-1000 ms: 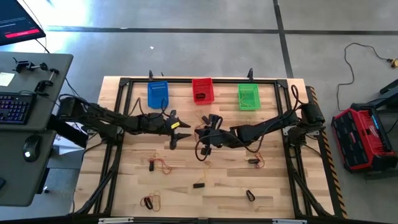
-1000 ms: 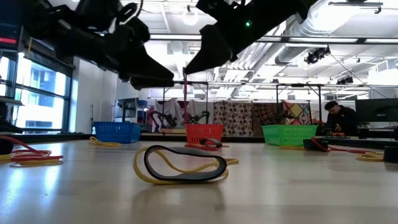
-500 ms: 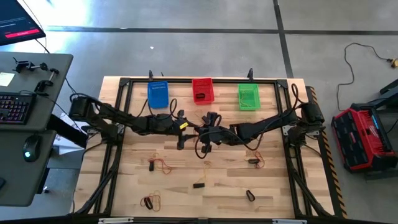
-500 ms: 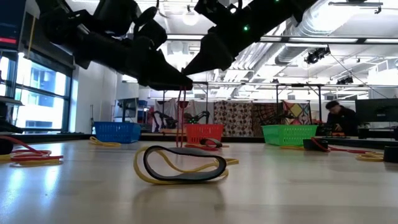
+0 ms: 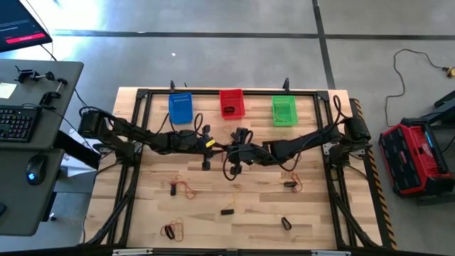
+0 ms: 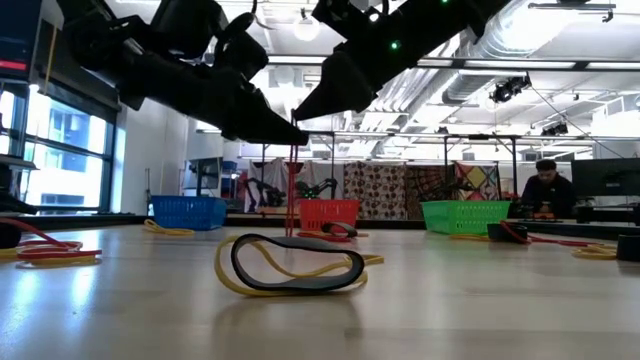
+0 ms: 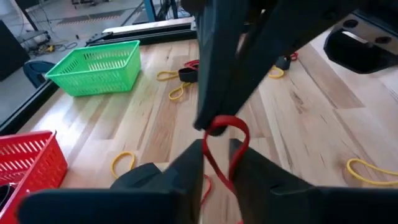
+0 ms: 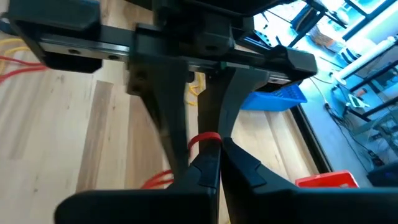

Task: Sort rubber bands into baskets
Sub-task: Put the red rubber band into the blue bin

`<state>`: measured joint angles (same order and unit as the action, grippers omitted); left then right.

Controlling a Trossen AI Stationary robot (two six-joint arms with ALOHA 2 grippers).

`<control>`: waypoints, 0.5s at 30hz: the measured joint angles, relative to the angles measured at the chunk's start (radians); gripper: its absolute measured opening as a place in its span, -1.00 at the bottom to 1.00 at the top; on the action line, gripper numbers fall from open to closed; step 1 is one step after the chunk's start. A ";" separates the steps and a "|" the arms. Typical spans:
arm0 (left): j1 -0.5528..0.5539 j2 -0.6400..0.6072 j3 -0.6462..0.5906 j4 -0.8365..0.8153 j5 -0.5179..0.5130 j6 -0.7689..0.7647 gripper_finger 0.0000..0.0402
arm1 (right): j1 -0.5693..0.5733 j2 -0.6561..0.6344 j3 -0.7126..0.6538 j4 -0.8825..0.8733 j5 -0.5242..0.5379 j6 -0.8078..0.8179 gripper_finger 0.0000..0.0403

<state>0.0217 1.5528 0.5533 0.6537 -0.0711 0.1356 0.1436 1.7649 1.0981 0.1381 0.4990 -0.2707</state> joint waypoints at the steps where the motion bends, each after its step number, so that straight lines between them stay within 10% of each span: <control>1: 0.003 0.000 0.000 0.000 0.000 0.000 -0.82 | 0.000 0.000 0.000 0.000 -0.005 0.000 -1.00; 15: 0.075 -0.080 0.000 -0.077 -0.012 -0.019 -1.00 | 0.001 0.000 0.000 0.002 0.234 0.003 -0.66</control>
<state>0.0962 1.4726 0.5533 0.5762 -0.0833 0.1166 0.1444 1.7649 1.0981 0.1398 0.7331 -0.2681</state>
